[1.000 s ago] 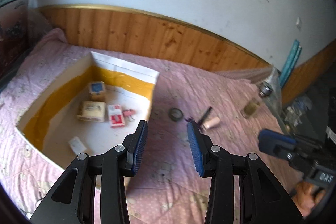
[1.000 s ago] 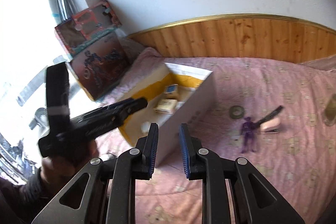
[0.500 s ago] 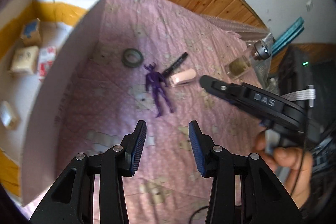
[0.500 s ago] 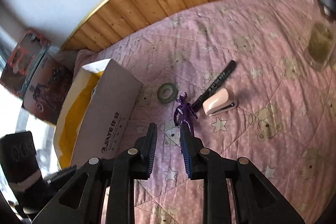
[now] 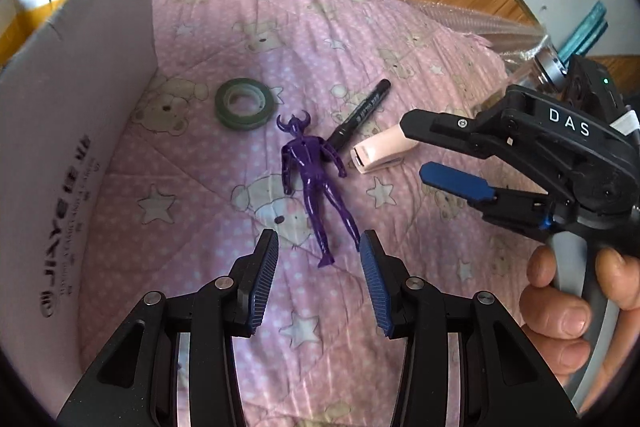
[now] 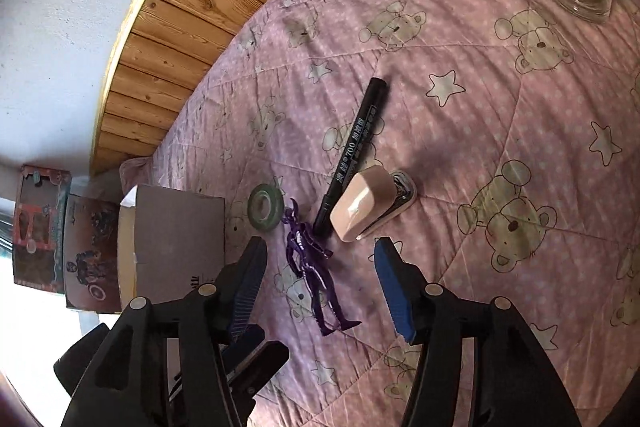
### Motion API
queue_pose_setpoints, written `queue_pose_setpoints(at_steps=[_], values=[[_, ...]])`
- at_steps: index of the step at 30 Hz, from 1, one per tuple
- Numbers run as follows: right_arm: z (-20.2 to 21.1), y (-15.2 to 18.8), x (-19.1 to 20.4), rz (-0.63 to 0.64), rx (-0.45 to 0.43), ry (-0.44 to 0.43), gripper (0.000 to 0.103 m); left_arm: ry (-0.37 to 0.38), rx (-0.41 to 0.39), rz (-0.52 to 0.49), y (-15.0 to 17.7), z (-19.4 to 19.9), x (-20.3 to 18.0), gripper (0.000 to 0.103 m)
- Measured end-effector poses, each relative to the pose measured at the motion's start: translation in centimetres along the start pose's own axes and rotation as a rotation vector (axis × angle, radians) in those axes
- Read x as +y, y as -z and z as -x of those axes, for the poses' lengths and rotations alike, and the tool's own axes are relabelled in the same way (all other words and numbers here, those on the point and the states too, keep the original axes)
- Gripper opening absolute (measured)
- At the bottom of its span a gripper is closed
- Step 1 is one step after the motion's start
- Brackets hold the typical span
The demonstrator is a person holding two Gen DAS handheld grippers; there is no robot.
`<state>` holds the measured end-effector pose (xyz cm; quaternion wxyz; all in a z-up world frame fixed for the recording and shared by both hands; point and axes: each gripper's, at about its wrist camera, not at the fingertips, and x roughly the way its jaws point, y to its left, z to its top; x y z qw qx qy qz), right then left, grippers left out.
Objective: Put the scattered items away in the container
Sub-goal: 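Close the left gripper on the purple figure while the right grasps the pink stapler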
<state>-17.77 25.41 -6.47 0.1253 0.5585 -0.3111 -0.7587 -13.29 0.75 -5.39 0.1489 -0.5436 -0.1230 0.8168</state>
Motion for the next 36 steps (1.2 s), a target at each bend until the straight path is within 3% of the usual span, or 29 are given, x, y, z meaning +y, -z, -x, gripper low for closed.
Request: queue_pose_setpoints(at_steps=[5, 9, 12, 16, 18, 19, 20, 21, 25, 27, 30, 35, 36], values=[[-2.3, -1.3, -1.1, -0.028, 0.015, 0.048, 0.058, 0.016, -0.021, 0.022, -1.5, -1.6, -0.9, 0.05], [-3.9, -2.1, -1.6, -0.021, 0.021, 0.084, 0.058, -0.085, -0.009, -0.008, -1.6, -4.0, -1.2, 0.05], [-4.5, -2.3, -1.3, 0.024, 0.014, 0.105, 0.056, -0.088, -0.019, 0.014, -1.6, -5.0, -0.5, 0.051], [-4.5, -2.4, -0.8, 0.074, 0.019, 0.145, 0.043, -0.088, -0.034, 0.027, -2.1, -5.1, -0.6, 0.051], [-4.0, -2.3, -0.5, 0.091, 0.019, 0.16, 0.028, -0.107, -0.041, 0.008, -2.1, -5.4, -0.9, 0.051], [-3.9, -2.3, -0.1, 0.115, 0.014, 0.181, 0.028, -0.125, -0.045, -0.016, -1.9, -5.5, -1.3, 0.05], [-3.8, -2.2, 0.0, 0.135, 0.007, 0.2, 0.027, -0.151, -0.047, -0.04, -1.9, -5.7, -1.5, 0.041], [-3.9, -2.1, 0.0, 0.145, 0.008, 0.21, 0.027, -0.178, -0.054, -0.066, -1.8, -5.6, -1.6, 0.039], [-5.6, -1.5, 0.0, 0.201, 0.024, 0.261, 0.029, -0.159, -0.059, -0.052, -2.0, -5.2, -1.1, 0.033], [-5.8, -1.4, 0.3, 0.221, 0.016, 0.272, 0.029, -0.144, -0.065, -0.036, -2.0, -4.7, -0.8, 0.026], [-5.4, -1.3, 0.3, 0.185, 0.025, 0.229, 0.026, -0.123, -0.081, -0.033, -2.1, -3.7, -0.9, 0.015], [-4.9, -0.7, 1.1, 0.184, 0.013, 0.215, 0.026, -0.102, -0.08, -0.038, -1.8, -3.4, -1.5, 0.013], [-4.9, -0.6, 1.2, 0.184, 0.012, 0.219, 0.026, -0.1, -0.077, -0.035, -1.7, -3.7, -1.7, 0.019]])
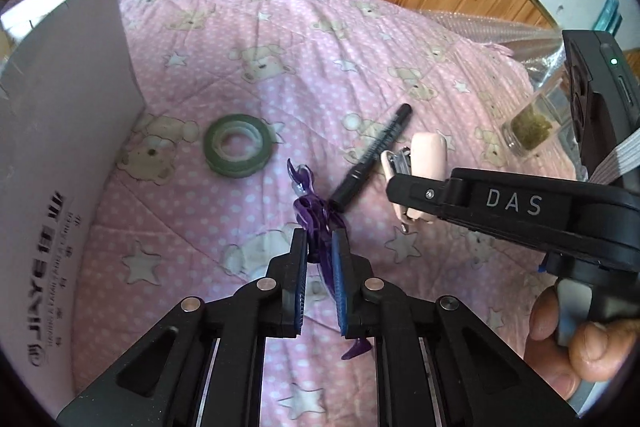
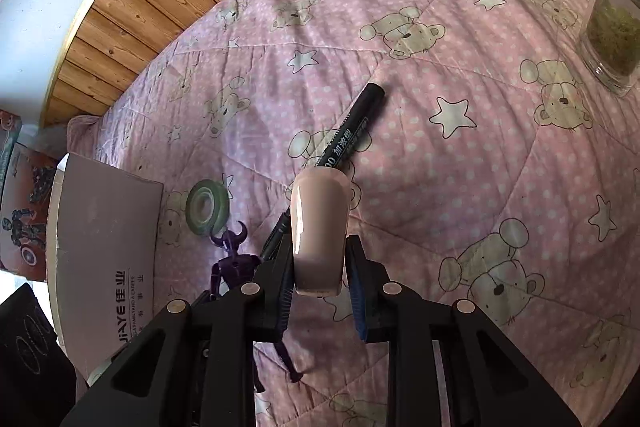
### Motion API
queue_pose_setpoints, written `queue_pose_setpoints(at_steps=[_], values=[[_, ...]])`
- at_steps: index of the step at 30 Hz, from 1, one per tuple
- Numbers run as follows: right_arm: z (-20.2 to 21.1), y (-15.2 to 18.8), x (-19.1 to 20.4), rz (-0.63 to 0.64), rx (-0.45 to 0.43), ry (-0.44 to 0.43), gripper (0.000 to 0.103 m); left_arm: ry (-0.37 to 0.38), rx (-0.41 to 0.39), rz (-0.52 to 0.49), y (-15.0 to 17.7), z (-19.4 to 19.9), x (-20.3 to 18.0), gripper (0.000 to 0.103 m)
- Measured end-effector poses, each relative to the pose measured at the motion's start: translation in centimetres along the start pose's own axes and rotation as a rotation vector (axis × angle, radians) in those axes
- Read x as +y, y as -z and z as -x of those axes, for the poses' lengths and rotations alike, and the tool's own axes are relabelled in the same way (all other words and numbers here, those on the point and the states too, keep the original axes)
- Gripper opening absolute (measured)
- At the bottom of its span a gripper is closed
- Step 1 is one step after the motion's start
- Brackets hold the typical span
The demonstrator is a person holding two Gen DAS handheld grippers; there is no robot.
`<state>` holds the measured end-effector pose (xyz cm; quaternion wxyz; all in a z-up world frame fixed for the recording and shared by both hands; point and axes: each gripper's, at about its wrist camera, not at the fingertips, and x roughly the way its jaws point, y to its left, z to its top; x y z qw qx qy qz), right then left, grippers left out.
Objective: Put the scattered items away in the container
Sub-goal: 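Close the left gripper on the purple figure while the right grasps the pink stapler, then carry the purple figure with the left gripper while the right carries the stapler over the box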
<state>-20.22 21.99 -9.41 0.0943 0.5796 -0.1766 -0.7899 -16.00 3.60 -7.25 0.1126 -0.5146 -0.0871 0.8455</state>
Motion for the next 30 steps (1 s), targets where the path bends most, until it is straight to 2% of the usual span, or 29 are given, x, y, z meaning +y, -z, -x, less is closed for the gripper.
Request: queue_pose_setpoints(at_steps=[2, 6, 9, 10, 11, 13, 15, 23, 30], values=[[0.4, 0.2, -0.4, -0.004, 0.005, 0.006, 0.026, -0.007, 0.018, 0.006, 0.3, -0.8, -0.3, 0.032], [0.1, -0.1, -1.4, -0.027, 0.03, 0.012, 0.026, -0.004, 0.02, 0.0, 0.7, -2.0, -1.1, 0.043], [-0.5, 0.0, -2.2, -0.047, 0.062, -0.003, 0.026, -0.033, -0.012, -0.038, 1.1, -2.4, -2.1, 0.044], [-0.6, 0.0, -2.1, -0.04, 0.059, -0.003, 0.026, -0.061, -0.019, -0.073, 1.3, -2.5, -2.6, 0.042], [-0.6, 0.0, -2.0, -0.028, 0.058, 0.002, 0.026, -0.111, -0.03, -0.12, 1.6, -2.6, -3.2, 0.034], [-0.7, 0.0, -1.7, -0.012, 0.055, 0.009, 0.026, -0.127, -0.048, -0.15, 1.9, -2.5, -3.6, 0.032], [-0.8, -0.1, -1.6, -0.008, 0.058, 0.006, 0.026, -0.111, -0.041, -0.136, 1.8, -2.1, -3.4, 0.012], [1.9, 0.6, -1.2, -0.044, 0.019, -0.073, 0.026, -0.01, -0.088, -0.058, 1.6, 2.4, -2.4, 0.011], [4.0, 1.7, -0.6, -0.068, -0.002, -0.142, 0.026, 0.016, -0.135, 0.037, 2.2, 7.2, -0.8, 0.011]])
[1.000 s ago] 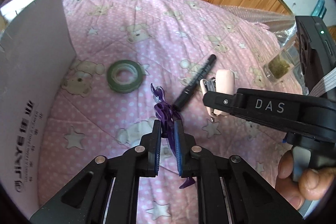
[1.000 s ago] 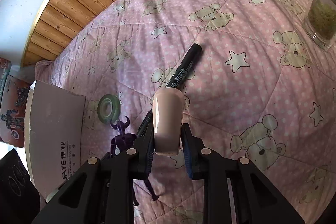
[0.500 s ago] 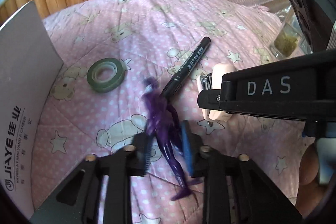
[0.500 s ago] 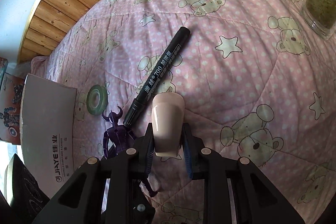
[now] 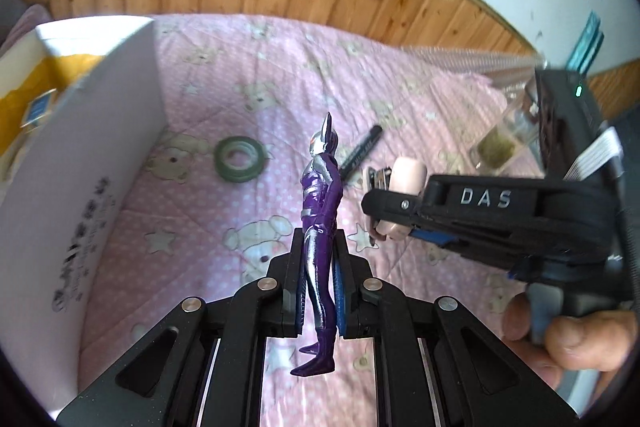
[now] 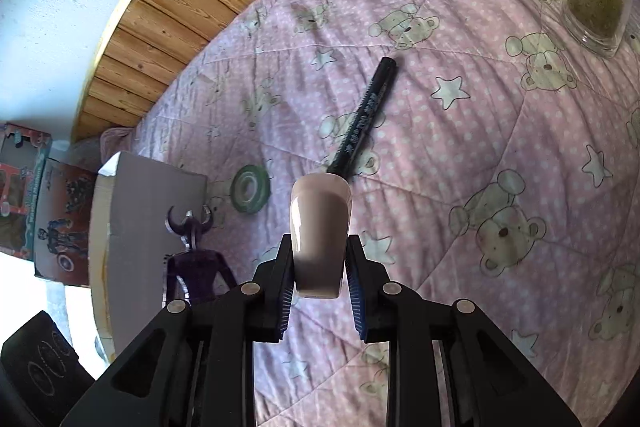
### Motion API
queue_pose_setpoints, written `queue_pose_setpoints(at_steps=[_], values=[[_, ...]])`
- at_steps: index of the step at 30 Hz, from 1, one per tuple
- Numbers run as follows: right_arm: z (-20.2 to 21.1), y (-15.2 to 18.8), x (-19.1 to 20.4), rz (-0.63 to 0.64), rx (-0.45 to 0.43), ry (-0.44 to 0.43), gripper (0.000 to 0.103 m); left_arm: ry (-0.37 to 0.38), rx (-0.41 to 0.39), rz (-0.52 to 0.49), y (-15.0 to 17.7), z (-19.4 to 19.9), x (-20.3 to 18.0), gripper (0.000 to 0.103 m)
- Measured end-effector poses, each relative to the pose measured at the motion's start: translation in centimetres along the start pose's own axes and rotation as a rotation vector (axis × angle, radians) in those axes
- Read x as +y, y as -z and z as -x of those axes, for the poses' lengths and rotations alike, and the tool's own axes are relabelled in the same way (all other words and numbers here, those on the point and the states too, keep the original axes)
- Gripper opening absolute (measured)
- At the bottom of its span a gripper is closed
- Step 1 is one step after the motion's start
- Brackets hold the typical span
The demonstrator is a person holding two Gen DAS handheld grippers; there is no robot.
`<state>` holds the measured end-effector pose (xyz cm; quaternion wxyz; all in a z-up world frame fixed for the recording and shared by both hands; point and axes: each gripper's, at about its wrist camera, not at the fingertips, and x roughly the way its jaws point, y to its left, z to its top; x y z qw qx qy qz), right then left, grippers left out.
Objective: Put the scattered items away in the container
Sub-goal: 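Carry the purple figure with the left gripper while the right carries the stapler over the box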
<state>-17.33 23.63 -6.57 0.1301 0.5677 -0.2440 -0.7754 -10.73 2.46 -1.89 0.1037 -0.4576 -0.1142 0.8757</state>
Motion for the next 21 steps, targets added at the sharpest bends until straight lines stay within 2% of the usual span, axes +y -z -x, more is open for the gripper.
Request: queue_pose_setpoints(at_steps=[3, 8, 13, 16, 19, 21], values=[[0.5, 0.7, 1.0, 0.011, 0.0, -0.038, 0.026, -0.015, -0.02, 0.013, 0.4, 2.1, 0.7, 0.011], [1.2, 2.0, 2.7, 0.039, 0.003, -0.095, 0.026, -0.1, -0.052, -0.022, 1.2, 5.2, 1.3, 0.011], [1.8, 2.8, 4.3, 0.076, 0.001, -0.133, 0.026, -0.196, -0.03, -0.063, 1.4, 8.1, 1.5, 0.011], [2.4, 3.0, 4.7, 0.082, -0.004, -0.157, 0.026, -0.228, -0.003, -0.089, 0.6, 10.3, 1.5, 0.011], [2.8, 3.4, 5.1, 0.079, -0.002, -0.177, 0.026, -0.217, 0.031, -0.094, -0.4, 11.8, 1.6, 0.011], [3.1, 3.8, 5.9, 0.105, -0.003, -0.18, 0.026, -0.198, 0.004, -0.109, -0.6, 12.5, 1.5, 0.011]])
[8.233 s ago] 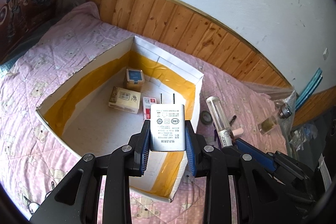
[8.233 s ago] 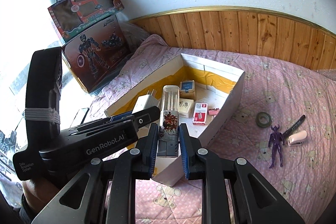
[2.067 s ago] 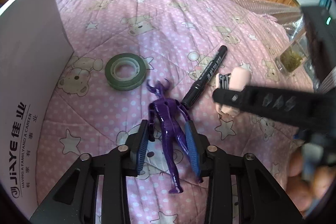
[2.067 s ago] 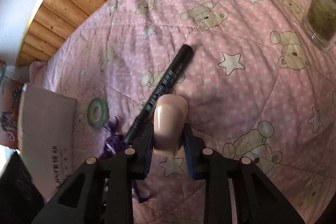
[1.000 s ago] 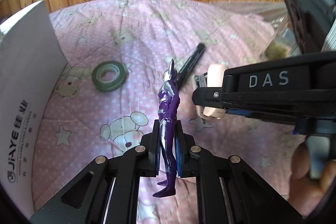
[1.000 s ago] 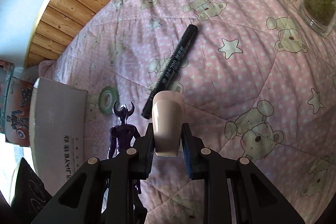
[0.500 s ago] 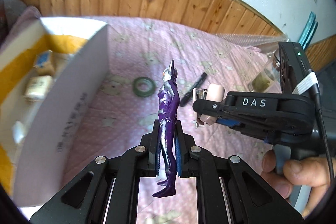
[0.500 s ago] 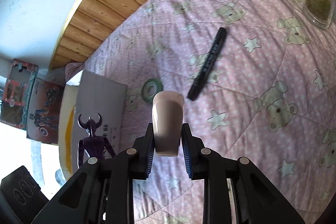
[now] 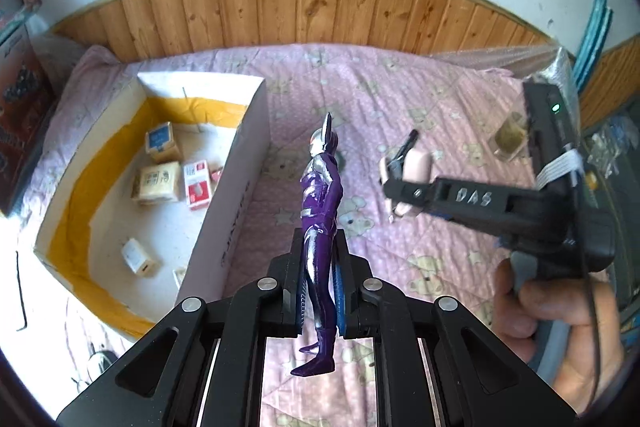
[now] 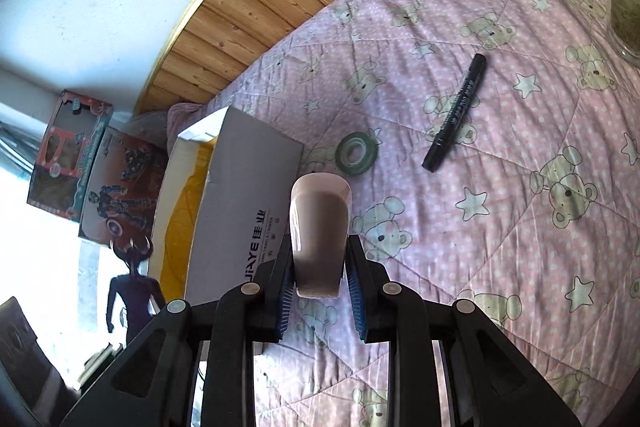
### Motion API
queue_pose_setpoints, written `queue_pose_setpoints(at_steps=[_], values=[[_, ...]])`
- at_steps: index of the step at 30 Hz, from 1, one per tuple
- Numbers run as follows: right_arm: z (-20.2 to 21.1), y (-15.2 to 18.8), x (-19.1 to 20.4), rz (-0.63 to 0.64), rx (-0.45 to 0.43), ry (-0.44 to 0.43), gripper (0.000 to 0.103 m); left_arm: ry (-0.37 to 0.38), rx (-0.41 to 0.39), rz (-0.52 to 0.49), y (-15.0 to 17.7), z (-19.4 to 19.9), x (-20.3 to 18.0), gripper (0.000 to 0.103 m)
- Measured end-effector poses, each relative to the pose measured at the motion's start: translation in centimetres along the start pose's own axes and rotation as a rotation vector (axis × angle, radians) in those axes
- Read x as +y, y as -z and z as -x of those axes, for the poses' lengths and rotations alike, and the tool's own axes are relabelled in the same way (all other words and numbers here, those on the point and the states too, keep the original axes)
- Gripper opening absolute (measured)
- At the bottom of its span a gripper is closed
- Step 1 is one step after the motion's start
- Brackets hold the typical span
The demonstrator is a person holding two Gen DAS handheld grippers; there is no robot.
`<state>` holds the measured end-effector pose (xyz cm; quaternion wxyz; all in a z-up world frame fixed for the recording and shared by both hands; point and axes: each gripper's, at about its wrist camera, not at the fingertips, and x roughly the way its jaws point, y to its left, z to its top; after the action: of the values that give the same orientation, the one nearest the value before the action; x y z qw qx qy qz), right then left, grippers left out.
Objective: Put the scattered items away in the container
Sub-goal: 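Carry the purple figure with the left gripper while the right carries the stapler over the box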
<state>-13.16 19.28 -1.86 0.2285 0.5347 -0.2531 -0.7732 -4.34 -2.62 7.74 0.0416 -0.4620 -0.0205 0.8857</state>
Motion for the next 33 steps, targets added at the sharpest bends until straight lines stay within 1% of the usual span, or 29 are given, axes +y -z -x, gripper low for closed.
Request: queue_pose_setpoints(at_steps=[3, 5, 8, 9, 10, 11, 12, 15, 17, 21, 24, 33], values=[[0.2, 0.5, 0.9, 0.015, 0.003, -0.028, 0.026, 0.026, -0.015, 0.027, 0.7, -0.4, 1.4, 0.011], [0.4, 0.7, 1.9, 0.051, -0.002, -0.03, 0.026, 0.034, -0.016, 0.048, 1.5, -1.3, 2.5, 0.011], [0.4, 0.8, 3.0, 0.083, -0.016, -0.049, 0.026, 0.028, 0.04, 0.104, 2.4, -3.4, 4.5, 0.011], [0.4, 0.9, 3.5, 0.103, -0.02, -0.045, 0.026, 0.042, 0.052, 0.128, 2.3, -3.7, 5.1, 0.011], [0.3, 1.0, 4.0, 0.127, -0.027, -0.041, 0.026, 0.045, 0.033, 0.124, 2.2, -3.4, 5.3, 0.011], [0.3, 1.1, 4.5, 0.15, -0.034, -0.03, 0.026, 0.021, -0.002, 0.099, 1.8, -2.9, 5.3, 0.011], [0.2, 1.2, 4.9, 0.172, -0.039, -0.022, 0.026, 0.014, -0.02, 0.088, 1.7, -2.7, 5.4, 0.011], [0.0, 1.6, 6.1, 0.218, -0.047, -0.022, 0.026, 0.024, -0.044, 0.095, 1.1, -2.6, 5.9, 0.011], [0.1, 2.0, 6.9, 0.251, -0.064, -0.016, 0.026, 0.031, -0.051, 0.097, 0.7, -2.7, 6.2, 0.011], [0.5, 2.4, 8.3, 0.324, -0.113, 0.023, 0.026, 0.032, -0.055, 0.088, 0.4, -2.9, 6.8, 0.011], [0.9, 2.6, 9.2, 0.359, -0.146, 0.023, 0.026, 0.034, -0.058, 0.098, 0.4, -2.9, 7.4, 0.011], [0.8, 4.3, 12.1, 0.473, -0.185, 0.044, 0.026, 0.042, -0.07, 0.143, 0.7, -2.1, 10.0, 0.011]])
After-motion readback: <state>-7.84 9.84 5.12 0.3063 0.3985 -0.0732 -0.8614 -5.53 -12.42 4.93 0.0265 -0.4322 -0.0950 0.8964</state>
